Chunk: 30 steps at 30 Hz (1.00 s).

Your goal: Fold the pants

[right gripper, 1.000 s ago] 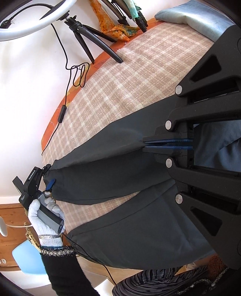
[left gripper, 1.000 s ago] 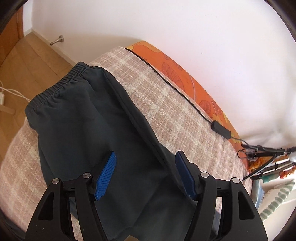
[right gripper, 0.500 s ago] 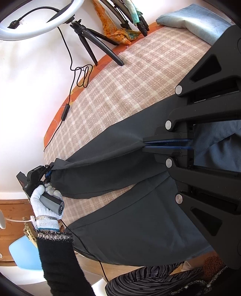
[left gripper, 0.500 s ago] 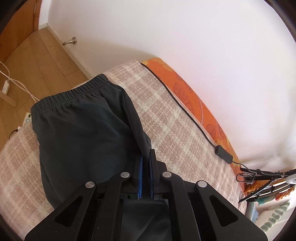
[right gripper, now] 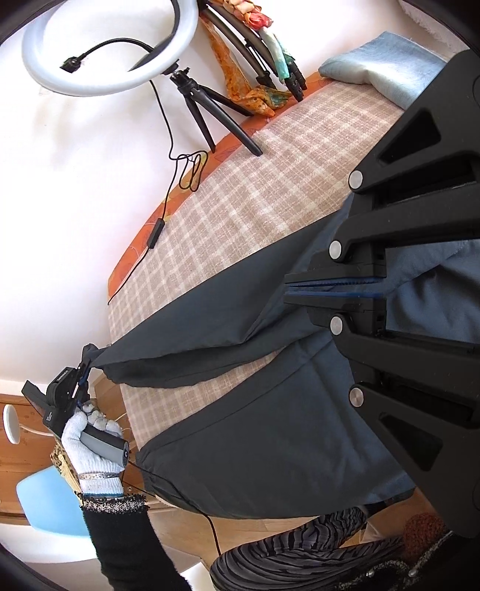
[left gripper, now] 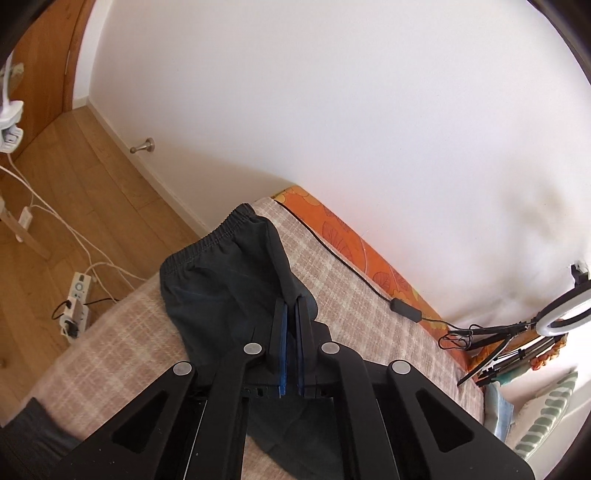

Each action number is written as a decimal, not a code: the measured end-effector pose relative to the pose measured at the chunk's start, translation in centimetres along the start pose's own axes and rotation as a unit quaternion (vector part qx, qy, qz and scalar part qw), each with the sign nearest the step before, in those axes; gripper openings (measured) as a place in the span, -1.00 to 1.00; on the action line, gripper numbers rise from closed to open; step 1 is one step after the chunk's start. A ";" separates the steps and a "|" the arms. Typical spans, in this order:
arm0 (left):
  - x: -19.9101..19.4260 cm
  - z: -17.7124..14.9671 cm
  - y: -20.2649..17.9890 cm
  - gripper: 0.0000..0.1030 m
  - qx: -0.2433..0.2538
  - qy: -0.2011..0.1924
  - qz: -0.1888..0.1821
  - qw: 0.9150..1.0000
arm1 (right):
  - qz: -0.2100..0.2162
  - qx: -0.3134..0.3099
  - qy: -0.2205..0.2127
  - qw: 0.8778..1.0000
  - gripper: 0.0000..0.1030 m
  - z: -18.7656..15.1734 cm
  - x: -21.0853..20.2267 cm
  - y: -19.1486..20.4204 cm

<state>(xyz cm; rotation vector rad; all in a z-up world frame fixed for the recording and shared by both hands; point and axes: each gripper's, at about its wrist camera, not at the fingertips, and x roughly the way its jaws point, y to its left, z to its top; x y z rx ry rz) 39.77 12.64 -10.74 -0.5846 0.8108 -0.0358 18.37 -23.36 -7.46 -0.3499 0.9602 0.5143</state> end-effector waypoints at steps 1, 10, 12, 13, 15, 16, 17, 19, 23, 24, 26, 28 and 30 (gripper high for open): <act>-0.8 -0.3 0.2 -0.96 0.003 -0.003 -0.002 1.000 | -0.003 -0.006 0.000 1.000 -0.94 0.0 -0.4 0.5; -3.7 -1.5 2.1 -0.96 0.000 -0.003 -0.001 1.000 | -0.007 0.002 0.044 0.999 -0.24 -2.3 5.0 0.7; -3.4 -1.7 2.2 -0.96 -0.004 0.004 -0.003 1.000 | -0.010 -0.001 0.064 0.998 -0.23 -2.7 7.0 -0.1; -3.5 -1.9 2.6 -0.96 -0.003 0.005 -0.006 1.000 | -0.018 -0.006 0.068 0.997 -0.23 -2.7 7.8 -0.5; -3.2 -2.1 2.3 -0.96 0.002 0.007 -0.010 1.000 | -0.024 -0.009 0.078 0.997 -0.20 -2.3 9.2 -1.7; -2.9 -2.1 2.2 -0.96 0.005 0.013 -0.015 1.000 | -0.017 -0.009 0.084 0.996 -0.04 -2.0 9.8 -2.4; -2.4 -2.2 2.1 -0.96 0.008 0.021 -0.016 1.000 | -0.010 -0.012 0.087 0.996 0.06 -1.5 10.4 -2.9; -1.7 -2.1 1.7 -0.96 0.016 0.024 -0.008 1.000 | 0.006 -0.027 0.094 0.995 0.33 -1.0 11.8 -3.3; 1.1 -1.8 0.8 -0.44 0.027 0.066 -0.007 0.997 | 0.009 -0.060 0.126 0.990 0.31 -1.4 14.5 -2.8; 1.9 -1.9 0.4 -0.30 0.031 0.076 -0.006 0.997 | 0.014 -0.065 0.123 0.990 0.08 -1.6 14.5 -2.6; 3.5 -2.3 -0.7 -0.12 0.048 0.092 -0.005 0.995 | 0.036 -0.048 0.119 0.991 -0.82 -1.6 14.1 -2.8; 5.1 -2.6 -2.1 0.00 0.068 0.107 -0.003 0.992 | 0.024 -0.025 0.106 0.994 -0.94 -1.7 13.2 -3.4; 6.7 -2.9 -3.4 0.15 0.081 0.112 0.009 0.990 | 0.031 -0.006 0.090 0.995 -0.95 -1.8 12.1 -3.8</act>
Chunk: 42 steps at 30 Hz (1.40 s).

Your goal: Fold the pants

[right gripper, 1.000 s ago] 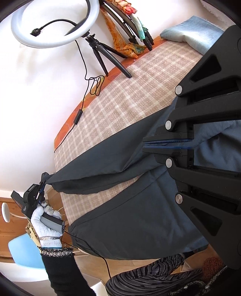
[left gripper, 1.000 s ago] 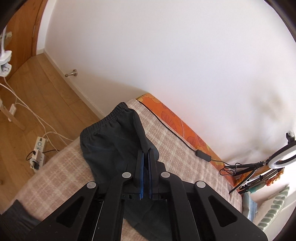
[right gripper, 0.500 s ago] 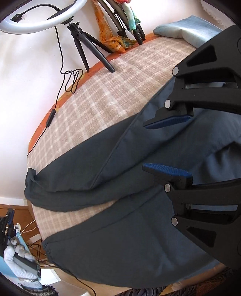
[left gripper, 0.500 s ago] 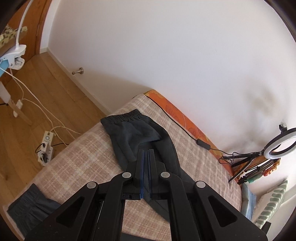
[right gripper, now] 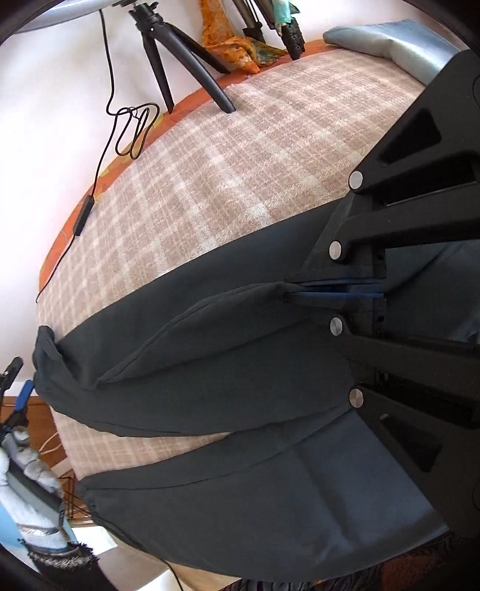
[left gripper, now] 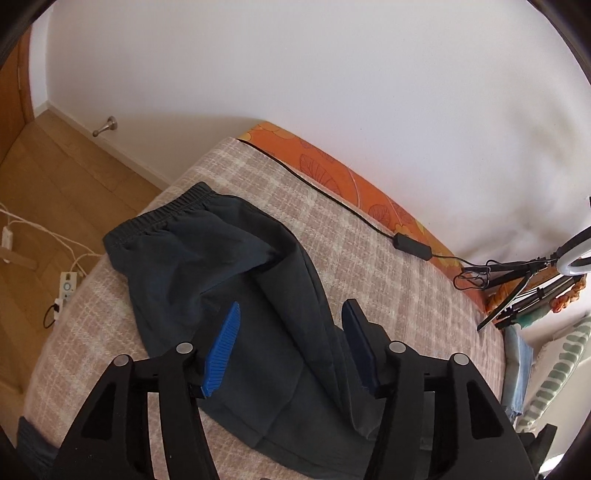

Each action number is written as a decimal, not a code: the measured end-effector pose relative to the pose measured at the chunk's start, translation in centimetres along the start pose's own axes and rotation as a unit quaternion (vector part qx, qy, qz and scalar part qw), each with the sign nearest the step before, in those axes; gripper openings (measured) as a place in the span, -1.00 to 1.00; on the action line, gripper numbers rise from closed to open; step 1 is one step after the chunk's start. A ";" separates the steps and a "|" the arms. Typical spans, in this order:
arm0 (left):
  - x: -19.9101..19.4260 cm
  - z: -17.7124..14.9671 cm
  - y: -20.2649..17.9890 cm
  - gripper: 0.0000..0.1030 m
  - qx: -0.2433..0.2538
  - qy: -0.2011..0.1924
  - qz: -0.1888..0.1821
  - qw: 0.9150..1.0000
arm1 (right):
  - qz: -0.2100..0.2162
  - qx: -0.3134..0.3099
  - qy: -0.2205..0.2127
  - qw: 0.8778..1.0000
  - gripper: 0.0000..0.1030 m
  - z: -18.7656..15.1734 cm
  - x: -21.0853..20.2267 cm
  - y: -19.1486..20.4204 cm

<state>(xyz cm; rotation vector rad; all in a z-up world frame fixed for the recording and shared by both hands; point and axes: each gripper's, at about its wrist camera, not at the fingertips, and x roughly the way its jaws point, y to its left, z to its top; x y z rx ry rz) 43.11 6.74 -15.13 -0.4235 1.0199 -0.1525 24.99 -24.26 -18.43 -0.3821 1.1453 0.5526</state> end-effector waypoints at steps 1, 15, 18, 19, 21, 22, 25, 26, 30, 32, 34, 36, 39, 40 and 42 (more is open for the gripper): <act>0.9 0.1 -0.5 0.16 0.000 0.006 0.004 1.000 | 0.000 0.007 -0.009 1.000 -0.95 -0.2 -0.5 0.0; 5.8 -0.4 -1.2 -0.47 -0.012 0.023 0.101 0.995 | -0.006 -0.028 -0.056 0.998 -0.95 -1.3 -5.5 3.7; 5.3 -1.2 -0.4 -0.90 -0.023 0.005 0.071 0.997 | -0.014 -0.025 -0.064 0.998 -0.95 -1.3 -6.3 3.8; 4.9 -1.4 -0.1 -0.94 -0.027 -0.005 0.061 0.998 | -0.017 -0.024 -0.066 0.997 -0.95 -1.3 -6.5 3.8; 3.7 -1.8 0.3 -0.95 -0.036 -0.023 0.050 0.998 | -0.028 -0.019 -0.071 0.997 -0.95 -1.1 -6.8 3.7; 3.0 -2.0 0.3 -0.95 -0.034 -0.031 0.044 0.998 | -0.032 -0.016 -0.073 0.997 -0.95 -1.1 -7.0 3.7; 0.2 -2.3 0.2 -0.95 -0.016 -0.057 0.033 0.998 | -0.040 -0.009 -0.079 0.996 -0.95 -1.0 -7.8 3.5; -0.8 -2.4 0.4 -0.95 -0.017 -0.066 0.027 0.997 | -0.042 -0.008 -0.081 0.996 -0.95 -1.1 -8.1 3.5; -4.6 -2.3 1.2 -0.95 -0.018 -0.091 0.007 0.996 | -0.048 -0.010 -0.087 0.995 -0.95 -1.0 -9.5 4.0; -6.4 -2.7 1.3 -0.95 -0.003 -0.105 0.010 0.994 | -0.051 -0.015 -0.090 0.995 -0.95 -1.0 -10.3 4.7; -8.3 -3.5 1.6 -0.95 -0.003 -0.117 0.003 0.993 | -0.054 -0.019 -0.092 0.994 -0.95 -1.0 -11.1 5.5; -10.0 -4.4 2.5 -0.95 -0.011 -0.125 -0.012 0.992 | -0.054 -0.025 -0.091 0.994 -0.95 -1.1 -12.1 6.5; -12.4 -6.3 3.6 -0.95 -0.019 -0.132 -0.030 0.991 | -0.058 -0.038 -0.087 0.994 -0.95 -1.4 -13.7 8.1; -13.2 -7.0 4.0 -0.95 -0.018 -0.135 -0.033 0.990 | -0.056 -0.041 -0.086 0.994 -0.95 -1.5 -14.3 8.6; -14.9 -8.9 4.8 -0.95 -0.018 -0.144 -0.036 0.989 | -0.051 -0.047 -0.083 0.994 -0.95 -1.9 -15.4 9.9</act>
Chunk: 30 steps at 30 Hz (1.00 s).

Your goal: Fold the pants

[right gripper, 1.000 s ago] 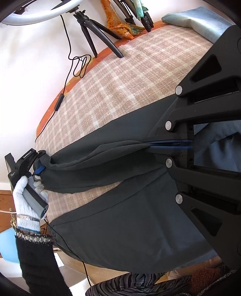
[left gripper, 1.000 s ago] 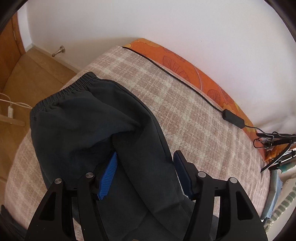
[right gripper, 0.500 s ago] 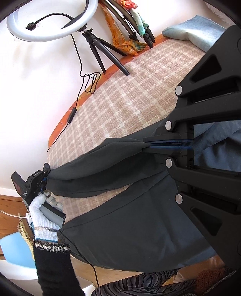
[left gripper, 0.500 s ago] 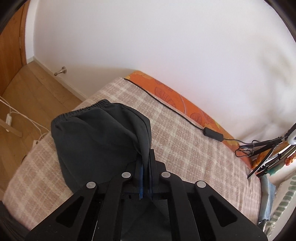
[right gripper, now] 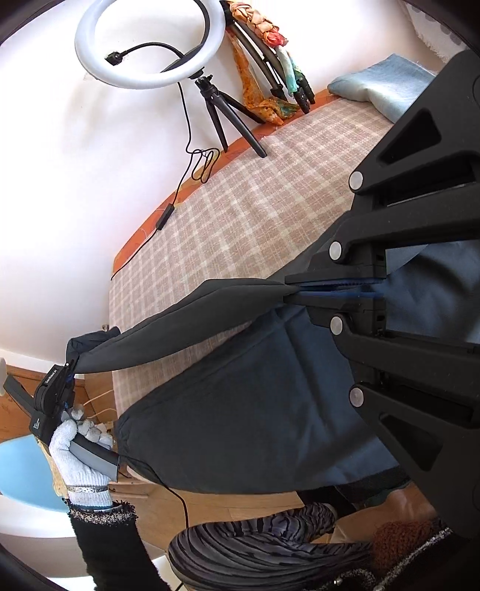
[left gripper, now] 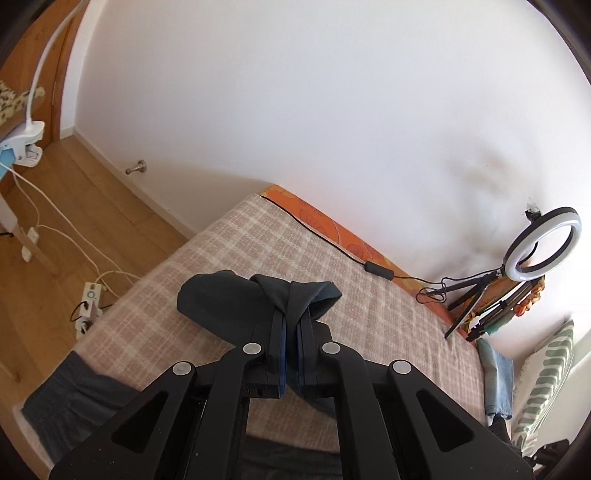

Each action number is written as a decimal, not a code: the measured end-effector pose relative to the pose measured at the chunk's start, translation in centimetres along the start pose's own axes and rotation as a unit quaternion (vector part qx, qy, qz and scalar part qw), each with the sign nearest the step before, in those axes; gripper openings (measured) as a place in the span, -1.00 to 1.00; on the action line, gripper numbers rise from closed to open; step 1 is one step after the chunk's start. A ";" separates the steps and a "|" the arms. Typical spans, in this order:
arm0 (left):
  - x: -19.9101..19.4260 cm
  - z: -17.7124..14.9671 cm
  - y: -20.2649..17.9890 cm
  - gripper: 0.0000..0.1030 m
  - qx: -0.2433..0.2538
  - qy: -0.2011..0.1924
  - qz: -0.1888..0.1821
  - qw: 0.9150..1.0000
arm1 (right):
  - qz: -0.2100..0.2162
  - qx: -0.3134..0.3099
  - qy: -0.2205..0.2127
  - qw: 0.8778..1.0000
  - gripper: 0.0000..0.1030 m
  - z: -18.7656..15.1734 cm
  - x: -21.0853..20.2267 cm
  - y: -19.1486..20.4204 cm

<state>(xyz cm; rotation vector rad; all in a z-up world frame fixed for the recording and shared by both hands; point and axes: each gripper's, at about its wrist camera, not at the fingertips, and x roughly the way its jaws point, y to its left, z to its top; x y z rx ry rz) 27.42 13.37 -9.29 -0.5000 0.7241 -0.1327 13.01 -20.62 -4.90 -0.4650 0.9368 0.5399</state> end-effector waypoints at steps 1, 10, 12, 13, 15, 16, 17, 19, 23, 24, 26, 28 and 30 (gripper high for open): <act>-1.3 -0.8 0.6 -0.95 -0.001 -0.005 -0.003 1.000 | 0.003 -0.003 0.001 1.000 -0.95 -0.1 -0.6 0.8; -6.3 -8.7 5.7 -0.95 -0.017 0.034 0.000 0.999 | 0.050 -0.026 0.043 0.997 -0.95 -3.8 -2.2 7.9; -6.8 -10.2 6.6 -0.95 -0.019 0.040 0.005 0.999 | 0.061 -0.027 0.052 0.996 -0.95 -4.7 -2.0 9.3; -7.1 -11.0 7.0 -0.95 -0.020 0.043 0.007 0.999 | 0.067 -0.027 0.056 0.996 -0.95 -5.1 -1.8 9.8; -7.4 -12.1 7.8 -0.95 -0.026 0.048 0.011 0.998 | 0.077 -0.031 0.063 0.995 -0.95 -5.8 -1.4 10.8; -7.6 -12.7 8.3 -0.95 -0.026 0.051 0.013 0.998 | 0.083 -0.034 0.067 0.994 -0.95 -6.1 -1.2 11.2; -7.7 -13.2 8.7 -0.95 -0.025 0.055 0.013 0.998 | 0.087 -0.035 0.071 0.993 -0.95 -6.4 -1.0 11.6; -7.6 -13.8 9.3 -0.95 -0.021 0.067 0.013 0.997 | 0.092 -0.036 0.077 0.992 -0.95 -6.9 -0.5 12.4; -8.0 -14.1 10.0 -0.89 -0.003 0.086 0.022 0.996 | 0.107 -0.034 0.091 0.990 -0.95 -7.4 1.1 13.1; -8.4 -13.9 9.9 -0.86 0.008 0.085 0.030 0.996 | 0.107 -0.037 0.094 0.989 -0.95 -7.4 1.5 13.4; -9.5 -13.6 9.6 -0.82 0.036 0.077 0.045 0.995 | 0.109 -0.037 0.098 0.989 -0.95 -7.2 2.0 13.7; -10.7 -13.2 9.7 -0.82 0.052 0.072 0.058 0.994 | 0.112 -0.030 0.095 0.989 -0.95 -6.8 2.2 13.7; -11.5 -12.8 9.6 -0.77 0.063 0.071 0.070 0.993 | 0.116 -0.015 0.091 0.989 -0.95 -6.6 2.3 13.4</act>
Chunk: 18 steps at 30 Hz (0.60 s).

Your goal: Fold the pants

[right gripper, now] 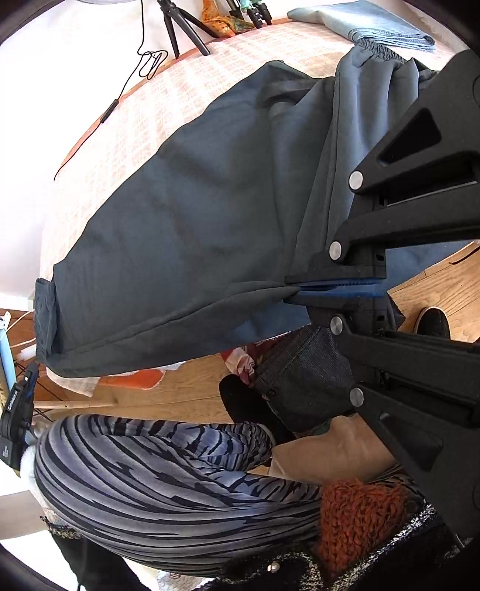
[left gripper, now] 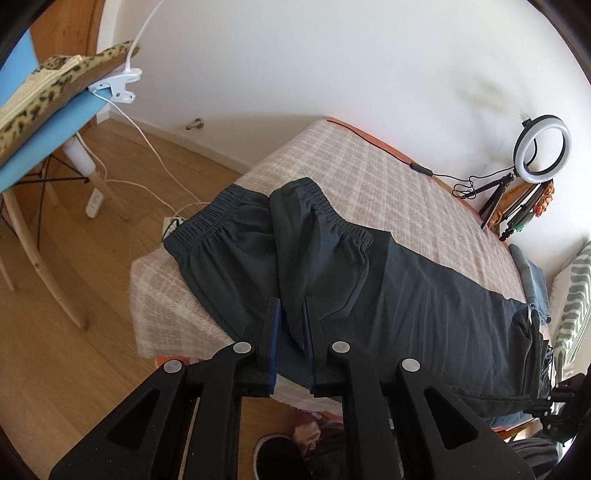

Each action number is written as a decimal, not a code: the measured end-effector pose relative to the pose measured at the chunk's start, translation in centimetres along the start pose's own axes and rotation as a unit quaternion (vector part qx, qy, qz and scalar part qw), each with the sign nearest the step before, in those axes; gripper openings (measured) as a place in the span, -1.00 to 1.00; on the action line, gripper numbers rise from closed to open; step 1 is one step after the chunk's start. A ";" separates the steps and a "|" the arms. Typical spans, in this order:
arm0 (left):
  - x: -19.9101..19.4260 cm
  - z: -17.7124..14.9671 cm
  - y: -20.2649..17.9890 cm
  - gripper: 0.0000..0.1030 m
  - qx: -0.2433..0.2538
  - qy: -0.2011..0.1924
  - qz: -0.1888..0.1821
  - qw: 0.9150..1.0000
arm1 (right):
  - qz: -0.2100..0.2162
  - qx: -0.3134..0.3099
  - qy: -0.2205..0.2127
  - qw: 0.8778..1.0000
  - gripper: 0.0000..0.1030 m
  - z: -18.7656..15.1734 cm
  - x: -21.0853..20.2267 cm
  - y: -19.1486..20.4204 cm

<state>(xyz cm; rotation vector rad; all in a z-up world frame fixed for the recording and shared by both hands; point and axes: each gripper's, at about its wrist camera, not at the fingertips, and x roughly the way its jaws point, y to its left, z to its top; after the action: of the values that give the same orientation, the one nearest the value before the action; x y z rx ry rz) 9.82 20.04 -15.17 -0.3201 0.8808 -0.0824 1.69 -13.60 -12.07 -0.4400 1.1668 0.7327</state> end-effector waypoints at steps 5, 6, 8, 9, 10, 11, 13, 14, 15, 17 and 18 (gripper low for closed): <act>-1.0 -0.1 -1.5 -0.23 0.057 -0.015 0.014 0.998 | 0.027 0.051 -0.018 0.998 -0.87 0.3 -0.8 -1.2; -0.8 -0.1 -2.1 -0.21 0.069 -0.015 0.016 0.997 | 0.029 0.060 -0.023 0.998 -0.81 0.4 -1.1 -1.4; 0.0 0.1 -3.4 -0.16 0.093 -0.013 0.015 0.995 | 0.042 0.078 -0.035 0.995 -0.72 0.7 -1.6 -1.8; 0.5 0.1 -4.2 -0.16 0.104 -0.012 0.014 0.994 | 0.051 0.089 -0.041 0.994 -0.64 0.7 -2.0 -2.1; 1.0 0.3 -4.9 -0.16 0.115 -0.010 0.012 0.993 | 0.057 0.099 -0.048 0.992 -0.55 0.8 -2.4 -2.4; 1.6 0.4 -5.7 -0.15 0.126 -0.008 0.014 0.992 | 0.061 0.107 -0.056 0.991 -0.50 0.9 -2.9 -2.6; 2.9 0.8 -7.1 -0.15 0.144 -0.005 0.018 0.989 | 0.066 0.117 -0.072 0.988 -0.39 0.9 -3.9 -2.8; 3.7 1.1 -7.6 -0.15 0.149 -0.001 0.021 0.989 | 0.063 0.119 -0.078 0.988 -0.39 1.0 -4.4 -2.9; 4.5 1.4 -8.1 -0.15 0.152 0.002 0.022 0.988 | 0.058 0.119 -0.084 0.988 -0.39 1.2 -4.8 -2.9; 6.2 1.7 -9.0 -0.15 0.163 0.011 0.032 0.986 | 0.052 0.124 -0.098 0.986 -0.39 1.7 -5.2 -3.1; 7.1 1.7 -9.4 -0.15 0.170 0.016 0.039 0.985 | 0.050 0.128 -0.104 0.985 -0.39 2.0 -5.4 -3.2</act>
<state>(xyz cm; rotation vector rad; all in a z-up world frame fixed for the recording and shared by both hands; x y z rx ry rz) 16.17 10.12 -16.53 0.0341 0.8940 -0.1634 4.21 -16.07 -6.56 -0.0879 1.0737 0.6868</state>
